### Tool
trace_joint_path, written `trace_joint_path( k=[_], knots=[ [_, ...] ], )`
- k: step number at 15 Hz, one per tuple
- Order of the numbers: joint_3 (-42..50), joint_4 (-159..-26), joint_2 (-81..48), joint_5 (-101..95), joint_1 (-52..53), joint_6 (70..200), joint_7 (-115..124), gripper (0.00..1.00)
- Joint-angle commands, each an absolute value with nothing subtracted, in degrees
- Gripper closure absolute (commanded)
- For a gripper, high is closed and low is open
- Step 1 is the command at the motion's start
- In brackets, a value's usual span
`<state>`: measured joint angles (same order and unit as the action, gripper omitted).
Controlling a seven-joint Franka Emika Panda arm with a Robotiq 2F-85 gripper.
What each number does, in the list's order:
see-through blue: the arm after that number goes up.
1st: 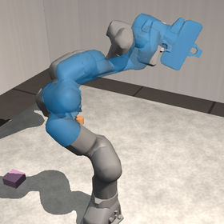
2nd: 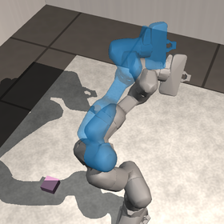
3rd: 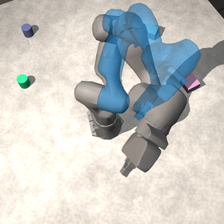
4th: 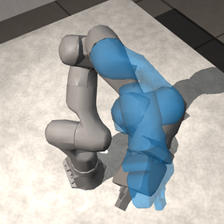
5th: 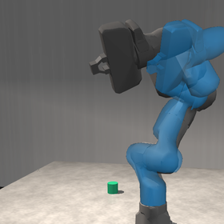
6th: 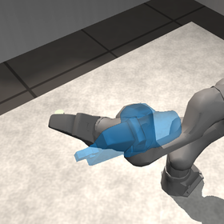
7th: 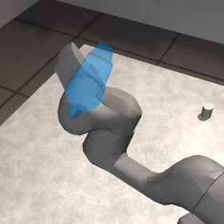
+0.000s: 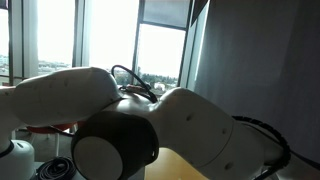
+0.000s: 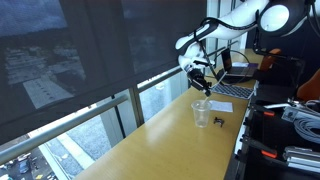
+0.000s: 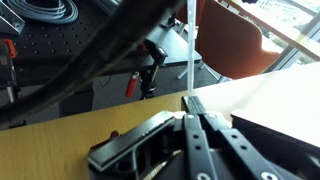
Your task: Put the straw into the cup
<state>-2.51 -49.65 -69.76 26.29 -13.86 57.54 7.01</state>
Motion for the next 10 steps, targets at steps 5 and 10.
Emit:
trace_joint_path(
  k=[5,10],
  knots=[
    [-4.53,-45.9,-73.01,29.32,-14.59,55.86,7.22,1.0],
    [-4.96,-43.91,-74.51,29.98,-14.88,55.4,7.69,1.0]
  ],
)
